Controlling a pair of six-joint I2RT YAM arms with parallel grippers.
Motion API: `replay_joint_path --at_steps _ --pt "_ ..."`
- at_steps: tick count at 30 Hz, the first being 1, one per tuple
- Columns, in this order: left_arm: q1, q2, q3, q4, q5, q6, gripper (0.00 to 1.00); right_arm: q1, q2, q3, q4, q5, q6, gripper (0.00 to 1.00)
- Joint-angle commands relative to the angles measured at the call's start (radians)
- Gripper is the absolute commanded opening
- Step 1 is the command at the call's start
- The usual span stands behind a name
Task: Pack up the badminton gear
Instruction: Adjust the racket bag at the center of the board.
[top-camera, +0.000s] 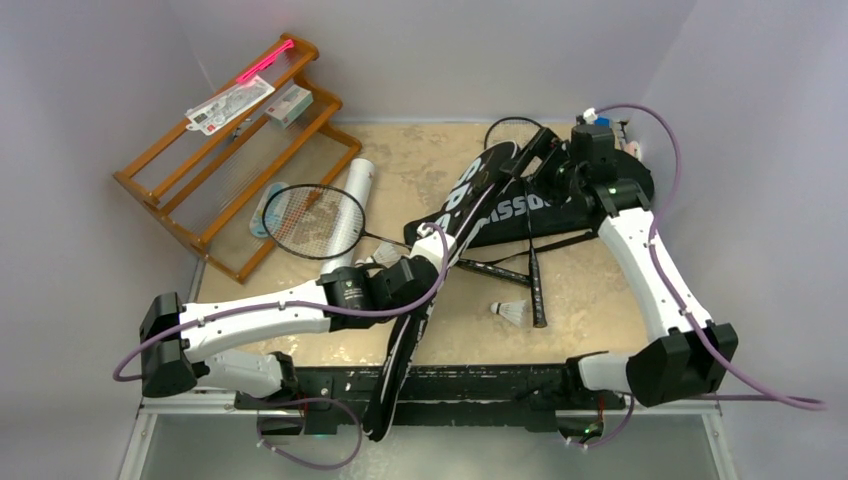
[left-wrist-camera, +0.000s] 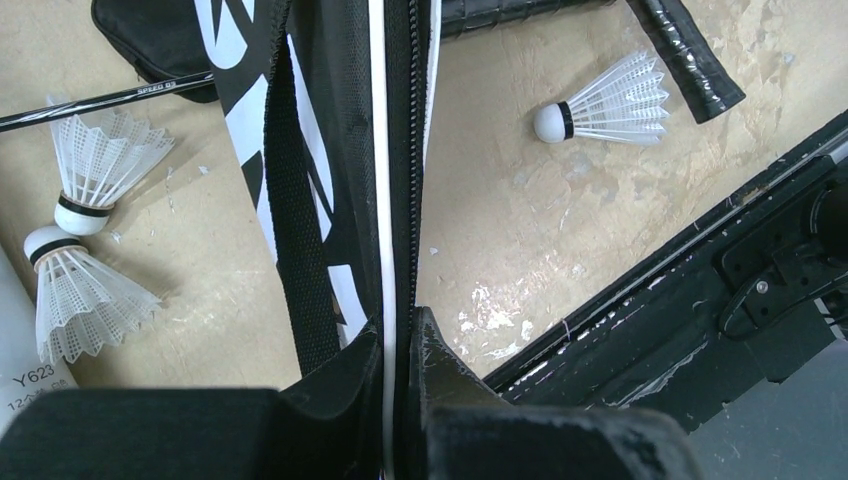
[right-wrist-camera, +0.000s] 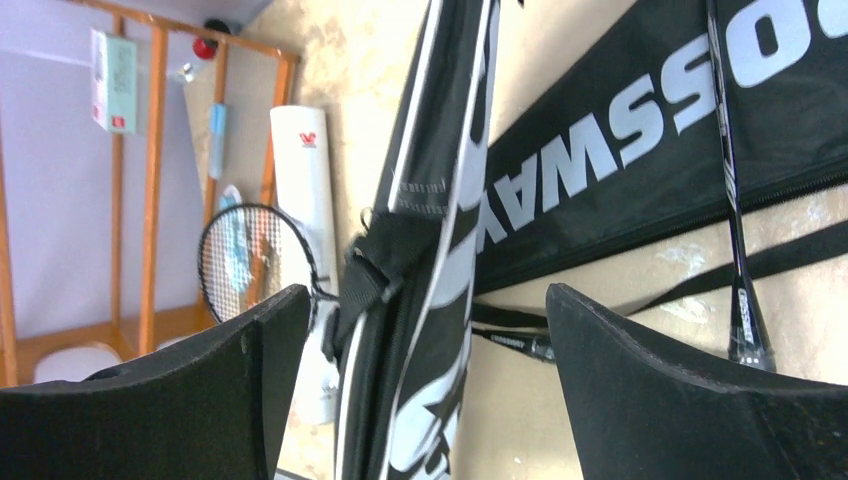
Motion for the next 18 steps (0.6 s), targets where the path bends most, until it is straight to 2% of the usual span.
replay_joint_path --at_steps 1,9,18 --pt "-0.002 -0.033 -0.016 0.025 0.013 0.010 0.00 -0.037 0.059 0.093 0.022 -0.015 0.062 0.89" --pt "-0.002 -0.065 -0.044 0.021 0.006 -0.005 0.00 -0.050 0.213 0.192 0.030 -0.042 0.083 0.80" --pt "-0.002 -0.077 -0.052 0.015 0.004 -0.007 0.00 -0.050 0.296 0.211 0.072 -0.089 0.090 0.66"
